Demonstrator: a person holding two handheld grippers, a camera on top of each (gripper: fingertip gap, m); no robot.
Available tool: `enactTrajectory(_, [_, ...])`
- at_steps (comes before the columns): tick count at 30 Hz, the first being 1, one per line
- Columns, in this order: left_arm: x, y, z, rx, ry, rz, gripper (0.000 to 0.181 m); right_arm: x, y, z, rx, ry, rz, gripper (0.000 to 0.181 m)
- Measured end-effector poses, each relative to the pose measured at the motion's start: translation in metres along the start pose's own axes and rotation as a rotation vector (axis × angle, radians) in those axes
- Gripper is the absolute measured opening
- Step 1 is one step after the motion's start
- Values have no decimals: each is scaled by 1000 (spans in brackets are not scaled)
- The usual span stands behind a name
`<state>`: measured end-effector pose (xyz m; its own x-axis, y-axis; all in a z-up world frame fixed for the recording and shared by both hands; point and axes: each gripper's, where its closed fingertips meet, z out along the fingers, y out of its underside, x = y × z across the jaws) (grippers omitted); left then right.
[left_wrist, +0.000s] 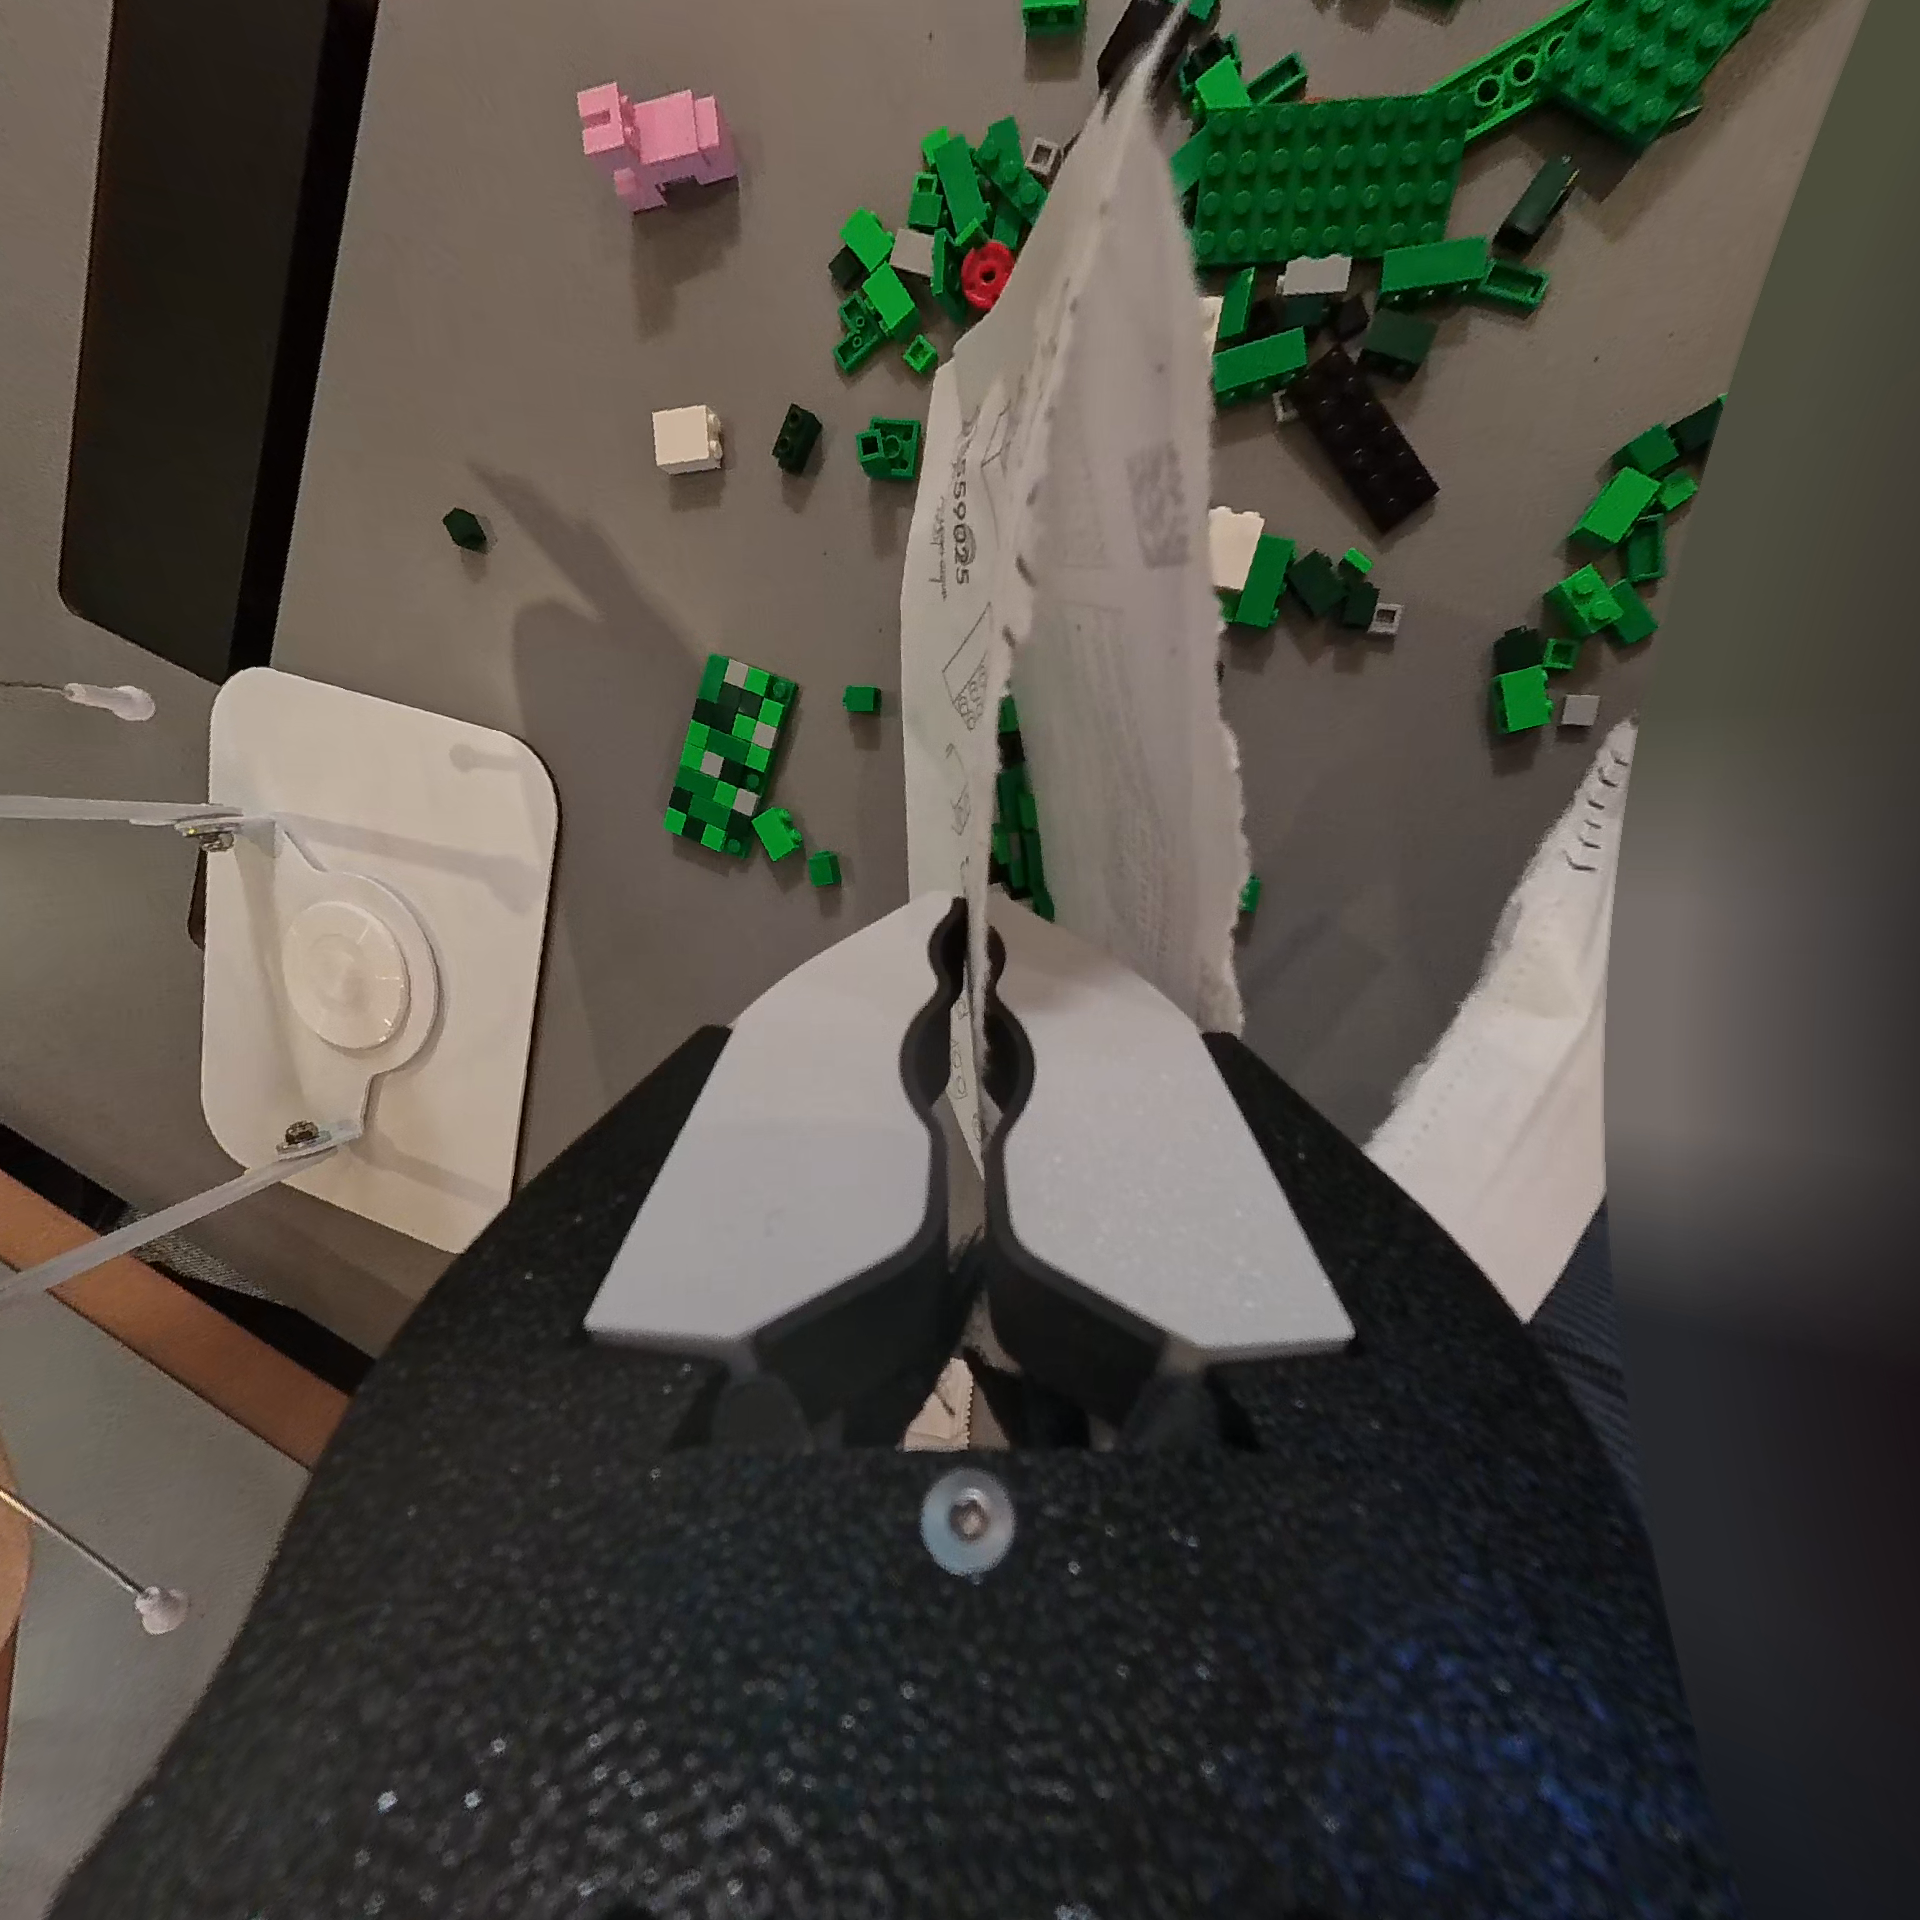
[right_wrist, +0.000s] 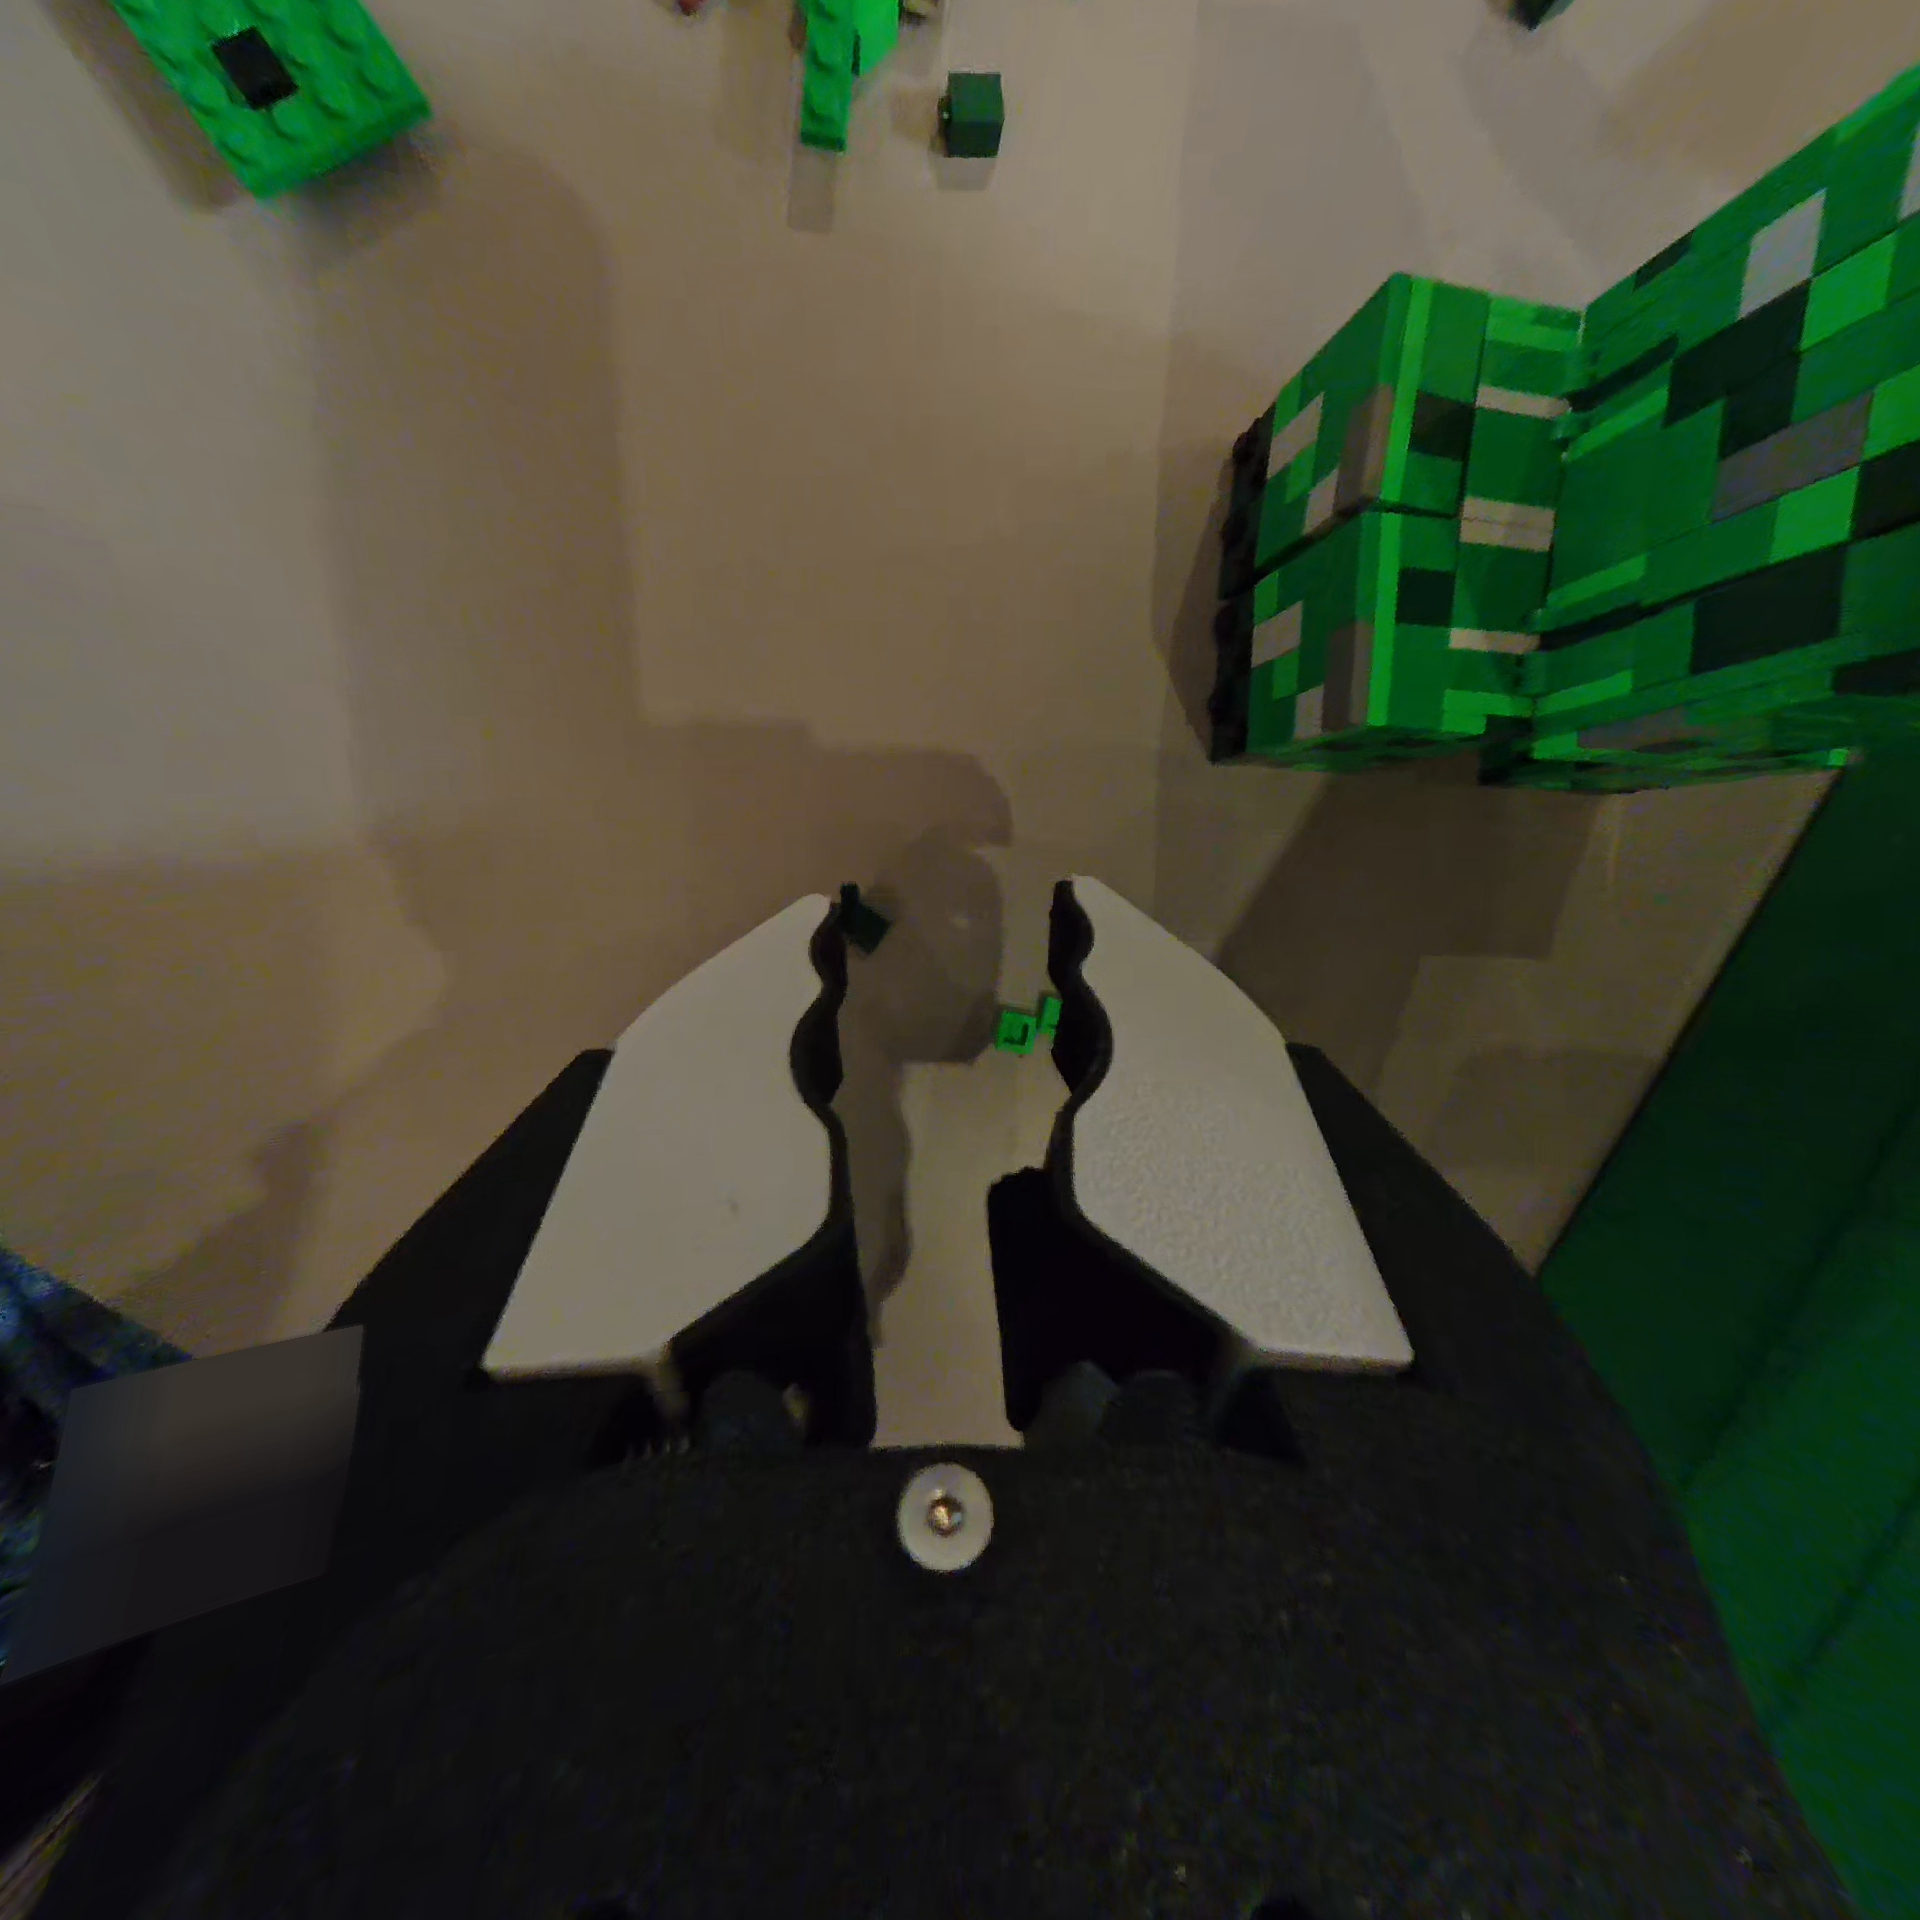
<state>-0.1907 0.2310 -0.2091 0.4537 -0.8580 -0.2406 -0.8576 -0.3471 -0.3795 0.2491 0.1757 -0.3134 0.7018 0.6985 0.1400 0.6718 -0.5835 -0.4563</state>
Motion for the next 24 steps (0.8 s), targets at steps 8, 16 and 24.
enactTrajectory(8, [1,0,0,1,3,1,0,7,-5,-6,38,78,-44,10])
enactTrajectory(16, [0,0,0,3,2,0,0,1,-14,-6,64,67,-65,9])
enactTrajectory(24, [0,0,0,-1,3,-1,0,-18,-109,22,258,6,-200,29])
